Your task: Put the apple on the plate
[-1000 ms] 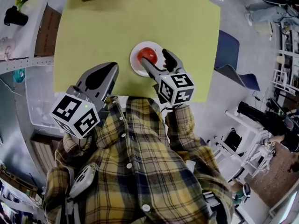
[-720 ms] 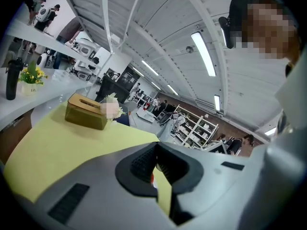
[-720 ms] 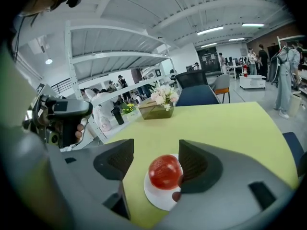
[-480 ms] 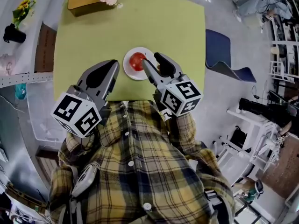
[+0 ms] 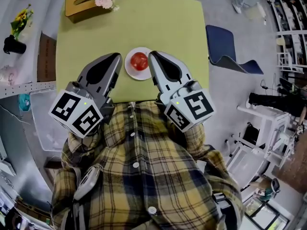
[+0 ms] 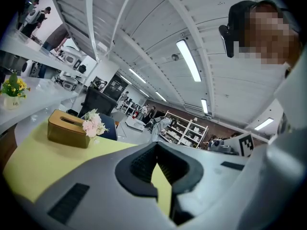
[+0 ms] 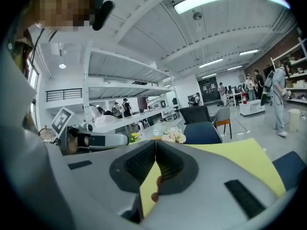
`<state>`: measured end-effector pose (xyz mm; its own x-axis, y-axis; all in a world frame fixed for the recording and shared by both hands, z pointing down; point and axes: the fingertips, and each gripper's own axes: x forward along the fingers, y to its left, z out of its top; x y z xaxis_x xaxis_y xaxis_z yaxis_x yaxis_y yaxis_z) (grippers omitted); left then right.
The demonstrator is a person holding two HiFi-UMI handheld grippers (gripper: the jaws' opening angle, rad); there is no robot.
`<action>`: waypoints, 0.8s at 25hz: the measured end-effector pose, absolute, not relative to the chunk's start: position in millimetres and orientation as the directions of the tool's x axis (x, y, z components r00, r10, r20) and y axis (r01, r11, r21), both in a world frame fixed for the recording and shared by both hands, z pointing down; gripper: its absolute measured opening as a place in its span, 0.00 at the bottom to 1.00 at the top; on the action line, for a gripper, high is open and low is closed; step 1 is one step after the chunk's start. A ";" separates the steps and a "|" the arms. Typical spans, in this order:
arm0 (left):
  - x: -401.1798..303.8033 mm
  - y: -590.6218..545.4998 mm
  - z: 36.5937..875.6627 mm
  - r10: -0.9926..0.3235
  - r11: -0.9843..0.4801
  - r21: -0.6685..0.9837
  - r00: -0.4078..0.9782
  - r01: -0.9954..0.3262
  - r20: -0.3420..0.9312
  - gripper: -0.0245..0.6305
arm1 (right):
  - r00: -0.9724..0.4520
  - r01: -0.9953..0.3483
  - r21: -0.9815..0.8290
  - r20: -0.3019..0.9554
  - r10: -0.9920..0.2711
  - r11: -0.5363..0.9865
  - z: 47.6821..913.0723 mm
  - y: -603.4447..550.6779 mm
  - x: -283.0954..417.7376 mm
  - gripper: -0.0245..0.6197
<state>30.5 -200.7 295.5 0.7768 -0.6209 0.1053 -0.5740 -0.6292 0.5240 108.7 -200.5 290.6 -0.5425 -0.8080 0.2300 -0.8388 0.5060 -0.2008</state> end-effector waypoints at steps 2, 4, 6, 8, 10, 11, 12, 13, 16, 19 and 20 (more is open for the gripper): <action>28.9 -198.2 293.0 -0.613 -0.638 0.520 0.783 -0.568 0.104 0.05 | -0.544 -0.837 -0.207 0.222 -0.809 0.506 286.5 -196.1 103.5 0.04; 30.1 -196.2 291.6 -0.605 -0.648 0.512 0.789 -0.564 0.105 0.05 | -0.542 -0.838 -0.210 0.220 -0.811 0.503 285.4 -193.0 102.7 0.03; 32.6 -194.7 291.1 -0.600 -0.654 0.504 0.793 -0.564 0.107 0.05 | -0.539 -0.840 -0.213 0.221 -0.813 0.499 285.4 -190.4 104.8 0.03; 33.1 -193.8 290.7 -0.599 -0.657 0.499 0.793 -0.565 0.109 0.05 | -0.538 -0.841 -0.215 0.224 -0.813 0.497 285.1 -188.7 106.3 0.03; 31.9 -194.0 290.6 -0.599 -0.659 0.495 0.793 -0.566 0.109 0.05 | -0.538 -0.841 -0.214 0.226 -0.812 0.497 284.9 -188.8 106.2 0.03; 31.3 -194.4 290.8 -0.600 -0.660 0.494 0.793 -0.566 0.108 0.05 | -0.539 -0.840 -0.213 0.228 -0.811 0.498 285.0 -189.3 105.9 0.03; 31.0 -195.0 290.9 -0.600 -0.661 0.493 0.793 -0.566 0.107 0.05 | -0.539 -0.840 -0.213 0.230 -0.810 0.499 285.0 -189.9 105.8 0.03; 31.1 -195.6 291.0 -0.600 -0.661 0.492 0.793 -0.566 0.106 0.05 | -0.540 -0.840 -0.211 0.231 -0.809 0.500 285.1 -190.6 105.8 0.03; 32.0 -197.0 291.8 -0.599 -0.661 0.493 0.793 -0.565 0.106 0.05 | -0.542 -0.839 -0.206 0.236 -0.806 0.504 285.3 -192.2 105.8 0.03; 32.9 -197.8 292.6 -0.600 -0.660 0.496 0.793 -0.565 0.104 0.05 | -0.547 -0.836 -0.203 0.241 -0.802 0.509 285.5 -192.6 105.4 0.03; 33.6 -197.9 292.4 -0.602 -0.659 0.496 0.792 -0.565 0.102 0.05 | -0.548 -0.836 -0.199 0.243 -0.800 0.512 285.4 -192.3 105.5 0.03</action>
